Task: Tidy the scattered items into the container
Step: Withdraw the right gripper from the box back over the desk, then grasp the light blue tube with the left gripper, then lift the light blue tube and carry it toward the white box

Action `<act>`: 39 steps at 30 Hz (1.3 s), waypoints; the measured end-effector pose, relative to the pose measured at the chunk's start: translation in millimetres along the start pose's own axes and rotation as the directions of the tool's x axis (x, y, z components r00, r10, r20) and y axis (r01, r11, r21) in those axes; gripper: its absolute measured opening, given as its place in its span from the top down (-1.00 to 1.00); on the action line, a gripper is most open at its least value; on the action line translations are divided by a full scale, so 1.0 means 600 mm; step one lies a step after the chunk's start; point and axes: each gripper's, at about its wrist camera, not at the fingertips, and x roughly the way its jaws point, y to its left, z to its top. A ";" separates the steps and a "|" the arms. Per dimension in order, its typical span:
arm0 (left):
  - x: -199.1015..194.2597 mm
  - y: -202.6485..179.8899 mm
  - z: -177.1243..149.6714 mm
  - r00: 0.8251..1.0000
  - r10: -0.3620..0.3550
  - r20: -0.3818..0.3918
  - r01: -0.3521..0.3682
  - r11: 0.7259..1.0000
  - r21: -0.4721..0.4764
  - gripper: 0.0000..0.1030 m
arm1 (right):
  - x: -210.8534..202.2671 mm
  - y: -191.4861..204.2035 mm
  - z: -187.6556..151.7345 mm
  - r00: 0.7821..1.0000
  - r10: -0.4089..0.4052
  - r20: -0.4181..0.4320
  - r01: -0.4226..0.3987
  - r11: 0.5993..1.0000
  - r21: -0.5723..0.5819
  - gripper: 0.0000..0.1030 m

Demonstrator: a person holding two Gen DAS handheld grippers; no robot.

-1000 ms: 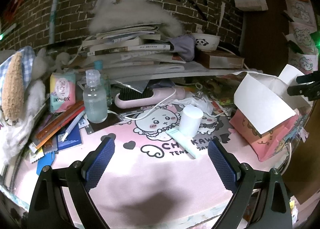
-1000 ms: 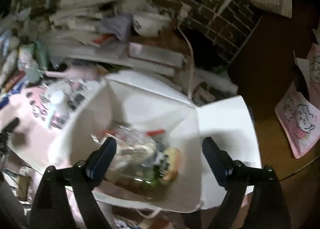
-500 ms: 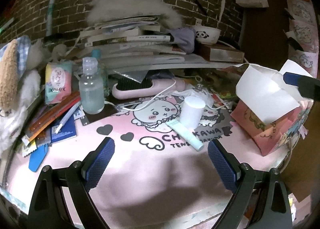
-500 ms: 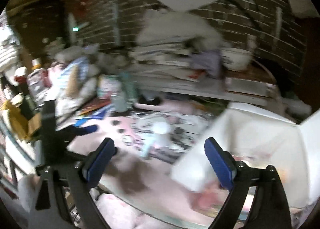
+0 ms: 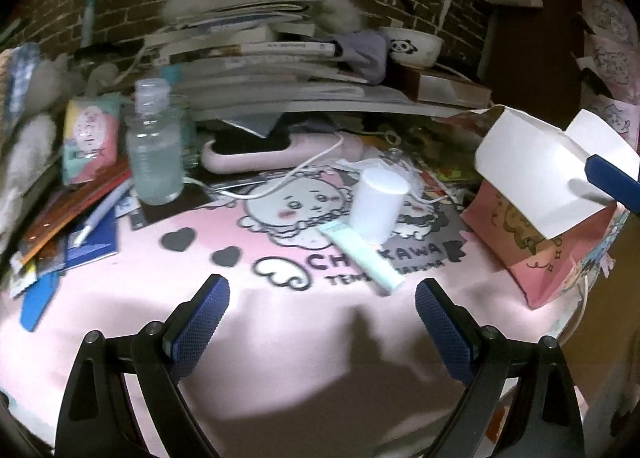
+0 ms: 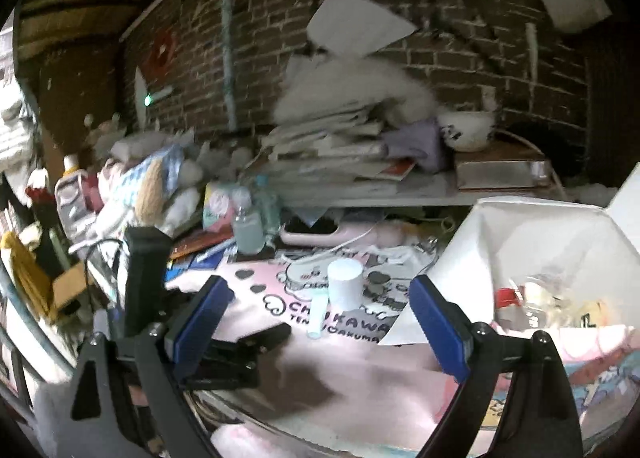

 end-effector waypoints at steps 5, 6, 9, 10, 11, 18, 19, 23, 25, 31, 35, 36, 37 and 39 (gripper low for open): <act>0.025 -0.031 0.013 1.000 -0.003 -0.008 0.003 1.000 0.009 -0.80 | -0.016 -0.023 0.002 1.000 -0.018 0.023 0.016 0.999 0.045 -0.76; 0.031 -0.037 0.015 1.000 0.008 -0.007 -0.008 1.000 0.008 -0.80 | -0.018 -0.029 0.003 1.000 -0.012 0.027 0.011 0.998 0.058 -0.76; 0.044 -0.046 0.019 0.999 0.049 -0.010 -0.049 0.999 -0.007 -0.55 | -0.027 -0.037 0.002 0.999 -0.011 0.042 0.008 0.997 0.071 -0.76; 0.049 -0.046 0.020 0.998 0.054 -0.018 -0.055 0.998 -0.013 -0.35 | -0.029 -0.039 0.002 0.999 -0.018 0.048 0.014 0.997 0.071 -0.76; 0.056 -0.046 0.019 0.998 0.058 -0.035 -0.058 0.998 -0.018 -0.23 | -0.032 -0.040 0.002 0.998 -0.023 0.053 0.019 0.997 0.071 -0.76; 0.065 -0.046 0.005 0.992 0.118 -0.049 -0.118 0.993 0.014 0.27 | -0.031 -0.060 0.000 0.999 -0.002 0.046 -0.003 0.993 0.120 -0.76; 0.063 -0.046 0.005 0.990 0.130 -0.050 -0.129 0.991 0.023 0.42 | -0.032 -0.062 -0.001 0.999 -0.002 0.048 -0.004 0.992 0.125 -0.76; 0.053 -0.031 0.001 0.990 0.131 -0.053 -0.130 0.991 0.016 0.72 | -0.035 -0.063 -0.002 0.999 0.002 0.053 -0.009 0.991 0.135 -0.76; 0.046 -0.027 -0.003 0.990 0.135 -0.048 -0.134 0.991 0.022 0.80 | -0.035 -0.063 -0.002 0.999 -0.001 0.053 -0.006 0.991 0.131 -0.76; 0.027 -0.014 -0.016 0.993 0.108 -0.037 -0.107 0.994 0.023 0.80 | -0.036 -0.063 -0.002 0.999 -0.003 0.053 -0.004 0.991 0.131 -0.77; 0.014 0.004 -0.019 0.994 0.103 -0.032 -0.104 0.995 -0.011 0.80 | -0.037 -0.063 -0.002 0.999 -0.003 0.053 -0.004 0.991 0.131 -0.77; 0.011 0.009 -0.018 0.995 0.100 -0.029 -0.100 0.995 -0.021 0.80 | -0.037 -0.063 -0.002 0.999 -0.002 0.053 -0.005 0.992 0.128 -0.80; 0.008 0.012 -0.017 0.995 0.098 -0.023 -0.099 0.995 -0.028 0.80 | -0.038 -0.063 -0.002 0.998 0.006 0.057 -0.013 0.992 0.127 -0.90; 0.001 0.016 -0.014 0.995 0.098 -0.013 -0.098 0.995 -0.033 0.80 | -0.040 -0.062 -0.003 0.998 0.009 0.064 -0.018 0.992 0.128 -0.95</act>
